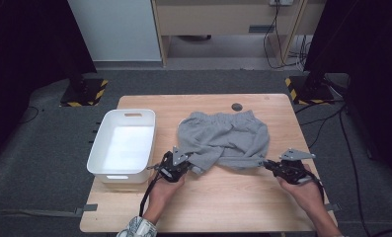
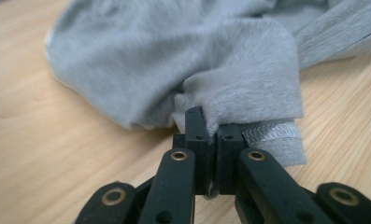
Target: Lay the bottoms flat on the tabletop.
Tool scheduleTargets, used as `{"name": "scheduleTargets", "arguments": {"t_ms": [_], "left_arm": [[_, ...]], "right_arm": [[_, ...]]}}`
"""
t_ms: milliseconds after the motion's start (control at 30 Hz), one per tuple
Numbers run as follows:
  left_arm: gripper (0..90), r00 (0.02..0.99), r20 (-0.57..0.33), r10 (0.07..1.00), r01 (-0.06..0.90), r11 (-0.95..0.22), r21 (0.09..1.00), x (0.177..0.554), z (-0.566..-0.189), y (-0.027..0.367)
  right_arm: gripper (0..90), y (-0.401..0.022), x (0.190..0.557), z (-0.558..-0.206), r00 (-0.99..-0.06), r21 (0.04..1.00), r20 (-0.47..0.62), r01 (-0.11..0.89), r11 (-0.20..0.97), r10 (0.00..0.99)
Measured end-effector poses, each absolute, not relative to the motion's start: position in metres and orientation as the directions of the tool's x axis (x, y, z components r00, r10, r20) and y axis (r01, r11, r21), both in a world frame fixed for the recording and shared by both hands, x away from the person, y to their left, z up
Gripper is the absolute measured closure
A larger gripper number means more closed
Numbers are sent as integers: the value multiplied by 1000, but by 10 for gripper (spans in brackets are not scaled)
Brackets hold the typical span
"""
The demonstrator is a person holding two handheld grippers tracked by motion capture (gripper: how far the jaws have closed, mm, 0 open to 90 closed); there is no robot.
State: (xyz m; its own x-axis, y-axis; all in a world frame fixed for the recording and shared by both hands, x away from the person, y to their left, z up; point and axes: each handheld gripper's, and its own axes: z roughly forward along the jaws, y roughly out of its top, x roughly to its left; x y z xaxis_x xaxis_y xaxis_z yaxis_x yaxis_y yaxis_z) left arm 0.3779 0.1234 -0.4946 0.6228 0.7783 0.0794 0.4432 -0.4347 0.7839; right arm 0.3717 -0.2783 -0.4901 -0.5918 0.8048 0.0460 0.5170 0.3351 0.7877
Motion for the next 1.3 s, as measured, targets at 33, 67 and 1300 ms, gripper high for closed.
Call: {"name": "scheduleTargets", "arguments": {"t_ms": [33, 67, 1300], "left_arm": [[870, 621, 80, 779, 445, -436, 782, 377, -492, 125], [870, 620, 80, 781, 448, -436, 780, 377, -491, 126], [871, 588, 71, 806, 501, -432, 750, 365, -480, 155]], "right_arm": [[843, -283, 371, -490, -585, 786, 46, 522, 332, 810], [842, -288, 371, -489, -578, 785, 46, 525, 328, 815], [845, -358, 353, -472, -459, 815, 56, 534, 225, 887]]}}
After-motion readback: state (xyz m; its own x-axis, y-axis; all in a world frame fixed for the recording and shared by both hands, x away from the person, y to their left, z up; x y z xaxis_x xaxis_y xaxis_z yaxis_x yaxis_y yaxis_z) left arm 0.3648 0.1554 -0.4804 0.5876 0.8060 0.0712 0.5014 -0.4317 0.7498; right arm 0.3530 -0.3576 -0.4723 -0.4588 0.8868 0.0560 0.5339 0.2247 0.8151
